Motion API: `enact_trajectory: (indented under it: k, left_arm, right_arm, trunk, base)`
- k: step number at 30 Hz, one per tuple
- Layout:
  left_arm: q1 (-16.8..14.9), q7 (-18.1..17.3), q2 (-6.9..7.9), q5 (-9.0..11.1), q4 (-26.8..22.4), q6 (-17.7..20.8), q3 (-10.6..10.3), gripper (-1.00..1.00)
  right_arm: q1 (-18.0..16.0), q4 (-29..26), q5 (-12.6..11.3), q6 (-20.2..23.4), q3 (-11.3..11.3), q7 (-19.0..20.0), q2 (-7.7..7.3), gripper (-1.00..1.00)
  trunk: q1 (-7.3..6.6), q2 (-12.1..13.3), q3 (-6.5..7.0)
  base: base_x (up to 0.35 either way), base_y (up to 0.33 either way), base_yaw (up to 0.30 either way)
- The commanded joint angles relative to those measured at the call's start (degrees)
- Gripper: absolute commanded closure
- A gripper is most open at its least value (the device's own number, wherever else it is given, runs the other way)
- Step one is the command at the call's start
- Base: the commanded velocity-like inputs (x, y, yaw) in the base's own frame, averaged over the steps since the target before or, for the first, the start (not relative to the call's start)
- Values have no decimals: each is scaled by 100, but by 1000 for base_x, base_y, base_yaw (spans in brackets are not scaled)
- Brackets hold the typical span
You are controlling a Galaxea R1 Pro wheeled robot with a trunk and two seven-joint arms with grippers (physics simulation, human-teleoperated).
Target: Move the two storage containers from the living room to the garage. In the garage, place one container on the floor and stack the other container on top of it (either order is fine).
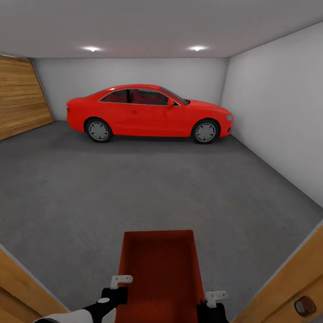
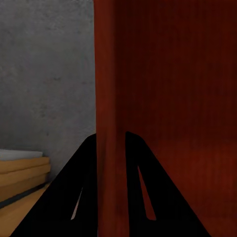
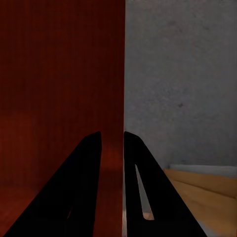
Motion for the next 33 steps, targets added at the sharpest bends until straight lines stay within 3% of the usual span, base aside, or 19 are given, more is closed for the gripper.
enact_trajectory:
  k: [1,10,33]
  left_arm:
    - [-12,-19,-192,-102,-179,-25,140,100]
    - [-12,-19,-201,-102,-179,-25,140,100]
    - [-12,-14,-197,-102,-179,-25,140,100]
  right_arm:
    - [-2,19,-17,-14,2,-26,3,100]
    - [-2,21,-18,-7,2,-27,5,100]
    - [-2,20,-17,-7,2,-27,3,100]
  trunk:
    - [4,-12,-12]
    - [4,-12,-12]
    - [4,-12,-12]
  base:
    - [30,0,0]
    - [10,0,0]
    - [126,0,0]
